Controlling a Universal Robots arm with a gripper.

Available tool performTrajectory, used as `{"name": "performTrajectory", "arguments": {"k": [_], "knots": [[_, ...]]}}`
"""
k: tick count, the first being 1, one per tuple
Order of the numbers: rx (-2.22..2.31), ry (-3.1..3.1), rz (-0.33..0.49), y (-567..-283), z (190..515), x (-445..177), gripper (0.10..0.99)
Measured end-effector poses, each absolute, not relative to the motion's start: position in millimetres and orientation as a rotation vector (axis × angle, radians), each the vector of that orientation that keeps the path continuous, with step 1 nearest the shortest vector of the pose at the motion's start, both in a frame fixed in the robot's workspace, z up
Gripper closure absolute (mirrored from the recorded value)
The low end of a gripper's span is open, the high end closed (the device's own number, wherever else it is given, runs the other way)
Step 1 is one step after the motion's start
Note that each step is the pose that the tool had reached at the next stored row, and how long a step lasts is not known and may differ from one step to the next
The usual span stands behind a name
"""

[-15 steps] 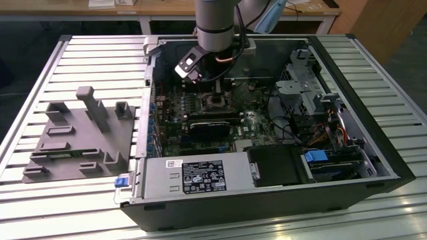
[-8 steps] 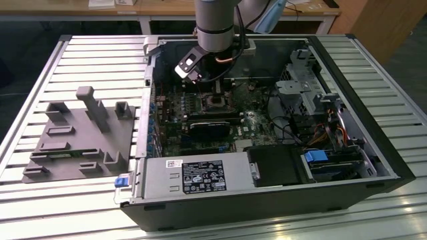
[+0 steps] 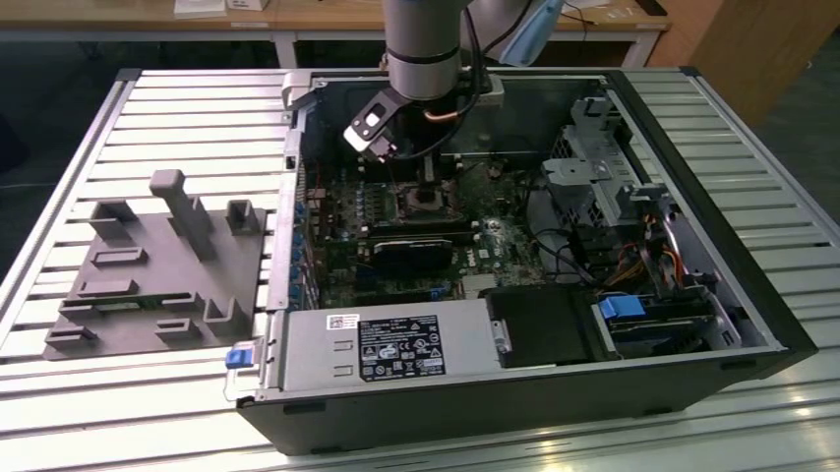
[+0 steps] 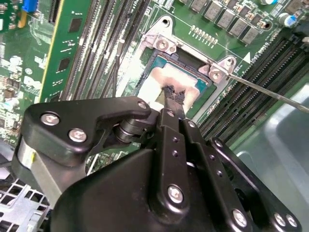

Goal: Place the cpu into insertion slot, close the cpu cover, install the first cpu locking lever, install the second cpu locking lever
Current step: 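Place the cpu into insertion slot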

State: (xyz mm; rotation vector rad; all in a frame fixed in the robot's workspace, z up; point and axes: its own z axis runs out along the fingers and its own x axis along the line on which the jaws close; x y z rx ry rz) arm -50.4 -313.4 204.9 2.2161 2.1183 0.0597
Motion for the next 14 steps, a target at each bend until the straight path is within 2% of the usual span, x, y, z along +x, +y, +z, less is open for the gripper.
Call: {"name": "performTrajectory", "arguments": {"k": [14], "knots": [[2.215, 2.117, 0.061, -313, 250, -50, 0.984]]}}
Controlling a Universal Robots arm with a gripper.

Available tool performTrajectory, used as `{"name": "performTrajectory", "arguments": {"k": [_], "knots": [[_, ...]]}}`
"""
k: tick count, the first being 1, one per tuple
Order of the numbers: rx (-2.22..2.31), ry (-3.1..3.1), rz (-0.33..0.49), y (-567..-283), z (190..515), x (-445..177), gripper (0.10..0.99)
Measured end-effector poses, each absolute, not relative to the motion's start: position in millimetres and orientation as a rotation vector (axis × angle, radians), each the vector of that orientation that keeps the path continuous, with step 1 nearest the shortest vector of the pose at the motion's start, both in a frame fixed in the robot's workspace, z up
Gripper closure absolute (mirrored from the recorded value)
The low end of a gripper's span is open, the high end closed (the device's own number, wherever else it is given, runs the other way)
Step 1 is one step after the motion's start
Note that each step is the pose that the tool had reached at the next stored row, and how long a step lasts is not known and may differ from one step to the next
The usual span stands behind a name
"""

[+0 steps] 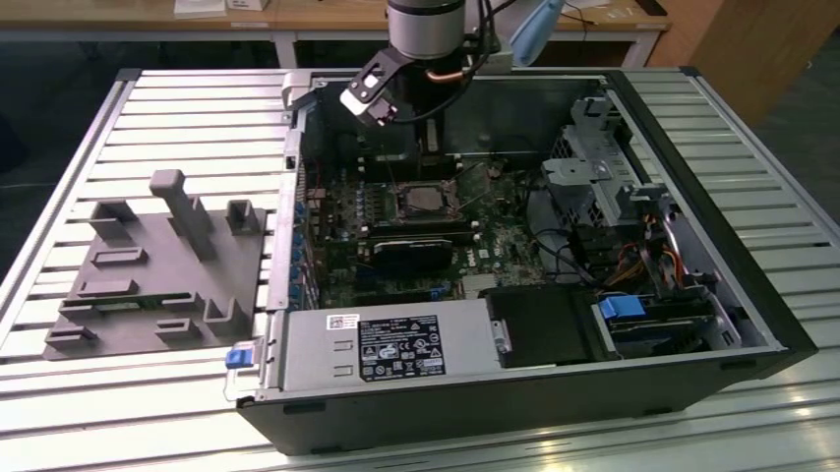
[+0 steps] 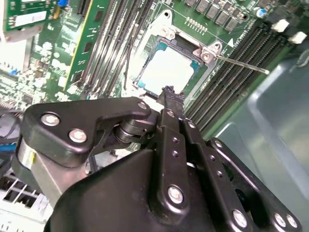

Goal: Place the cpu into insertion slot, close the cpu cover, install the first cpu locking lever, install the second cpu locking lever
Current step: 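Place the cpu into insertion slot, then close the cpu cover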

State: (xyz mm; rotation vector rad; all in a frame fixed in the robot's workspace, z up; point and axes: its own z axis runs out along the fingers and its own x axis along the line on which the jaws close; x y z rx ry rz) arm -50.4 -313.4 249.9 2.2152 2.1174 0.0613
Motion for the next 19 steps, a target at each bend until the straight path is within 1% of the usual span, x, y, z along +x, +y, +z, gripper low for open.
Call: {"name": "performTrajectory", "arguments": {"k": [4, 19], "knots": [[2.214, 2.117, 0.062, -313.4, 257.9, -50.4, 0.984], [2.214, 2.116, 0.061, -313.4, 258.9, -50.4, 0.984]]}}
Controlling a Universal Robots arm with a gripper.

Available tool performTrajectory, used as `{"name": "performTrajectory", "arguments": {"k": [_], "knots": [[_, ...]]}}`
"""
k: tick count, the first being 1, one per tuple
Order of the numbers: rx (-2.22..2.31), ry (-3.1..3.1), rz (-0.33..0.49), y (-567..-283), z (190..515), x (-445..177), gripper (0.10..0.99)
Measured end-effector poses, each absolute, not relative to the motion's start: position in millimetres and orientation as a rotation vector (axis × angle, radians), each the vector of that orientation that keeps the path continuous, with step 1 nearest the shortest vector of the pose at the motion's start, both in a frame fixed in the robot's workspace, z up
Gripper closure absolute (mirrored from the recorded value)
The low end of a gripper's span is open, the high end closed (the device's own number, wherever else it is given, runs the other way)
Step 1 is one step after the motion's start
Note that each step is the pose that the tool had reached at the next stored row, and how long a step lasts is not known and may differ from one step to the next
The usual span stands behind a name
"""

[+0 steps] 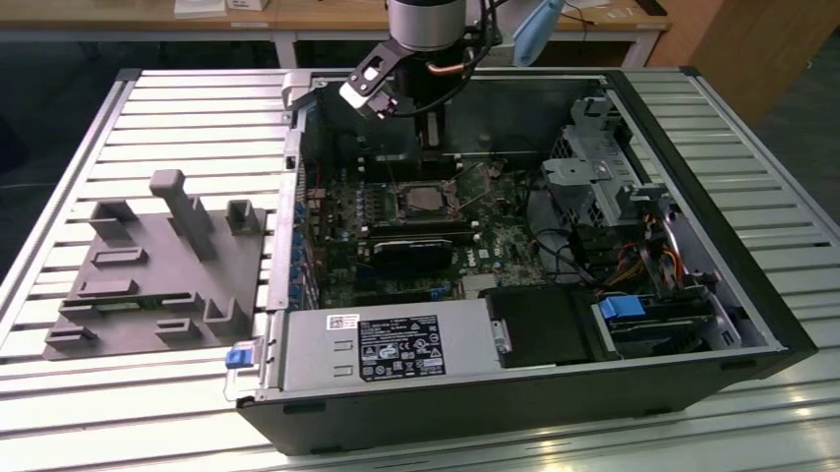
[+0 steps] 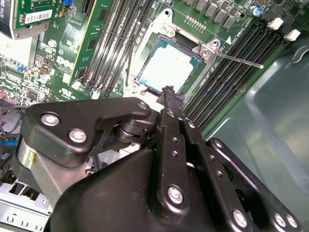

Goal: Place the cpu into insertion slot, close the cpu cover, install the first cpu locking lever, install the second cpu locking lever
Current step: 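Close the cpu cover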

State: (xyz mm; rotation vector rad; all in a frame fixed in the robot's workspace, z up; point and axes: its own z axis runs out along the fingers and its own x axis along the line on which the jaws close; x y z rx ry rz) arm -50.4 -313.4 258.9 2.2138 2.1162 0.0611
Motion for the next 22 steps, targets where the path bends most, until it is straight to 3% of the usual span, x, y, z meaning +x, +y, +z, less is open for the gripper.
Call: {"name": "performTrajectory", "arguments": {"k": [22], "knots": [[2.215, 2.117, 0.060, -313, 264, -21, 0.984]]}}
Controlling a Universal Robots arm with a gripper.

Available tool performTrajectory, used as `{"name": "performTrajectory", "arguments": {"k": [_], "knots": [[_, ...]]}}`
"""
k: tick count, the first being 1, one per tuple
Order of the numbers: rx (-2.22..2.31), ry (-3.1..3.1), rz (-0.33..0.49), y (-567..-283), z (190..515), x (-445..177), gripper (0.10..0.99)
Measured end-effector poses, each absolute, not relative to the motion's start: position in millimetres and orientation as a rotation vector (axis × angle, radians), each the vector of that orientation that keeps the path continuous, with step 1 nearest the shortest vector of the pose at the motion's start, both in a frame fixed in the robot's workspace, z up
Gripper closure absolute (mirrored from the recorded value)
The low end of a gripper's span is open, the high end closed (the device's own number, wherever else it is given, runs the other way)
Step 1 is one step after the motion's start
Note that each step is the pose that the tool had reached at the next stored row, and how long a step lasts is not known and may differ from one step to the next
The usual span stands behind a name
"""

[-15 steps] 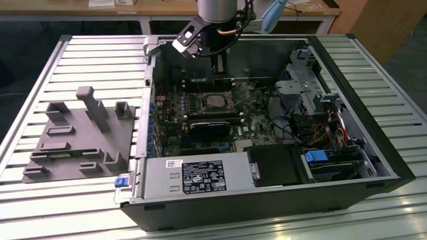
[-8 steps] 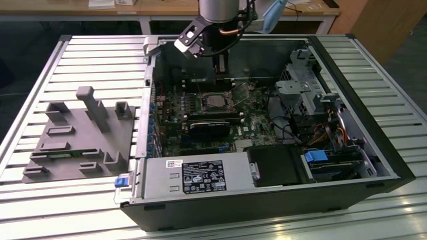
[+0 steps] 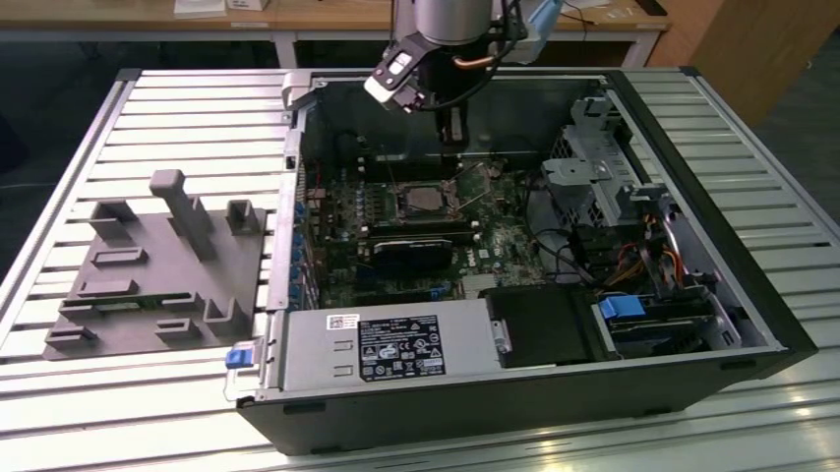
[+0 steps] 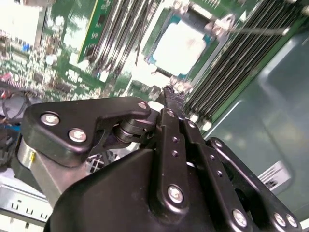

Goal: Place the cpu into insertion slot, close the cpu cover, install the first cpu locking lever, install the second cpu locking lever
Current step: 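Close the cpu cover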

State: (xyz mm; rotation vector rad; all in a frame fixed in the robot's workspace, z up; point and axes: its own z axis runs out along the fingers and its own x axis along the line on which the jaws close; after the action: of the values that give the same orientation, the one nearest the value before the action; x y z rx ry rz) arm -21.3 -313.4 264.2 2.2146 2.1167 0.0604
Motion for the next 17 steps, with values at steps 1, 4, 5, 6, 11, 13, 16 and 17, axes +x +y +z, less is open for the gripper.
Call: {"name": "performTrajectory", "arguments": {"k": [1, 4, 5, 6, 11, 13, 16, 17], "knots": [[2.215, 2.117, 0.060, -313, 264, -17, 0.984], [2.215, 2.118, 0.059, -313, 264, -5, 0.984], [2.216, 2.118, 0.059, -313, 264, -1, 0.984], [2.215, 2.118, 0.058, -313, 264, 3, 0.984], [2.216, 2.119, 0.056, -313, 264, 22, 0.984], [2.217, 2.119, 0.056, -313, 264, 28, 0.984], [2.217, 2.119, 0.055, -313, 264, 36, 0.984], [2.217, 2.119, 0.055, -313, 264, 38, 0.984]]}}
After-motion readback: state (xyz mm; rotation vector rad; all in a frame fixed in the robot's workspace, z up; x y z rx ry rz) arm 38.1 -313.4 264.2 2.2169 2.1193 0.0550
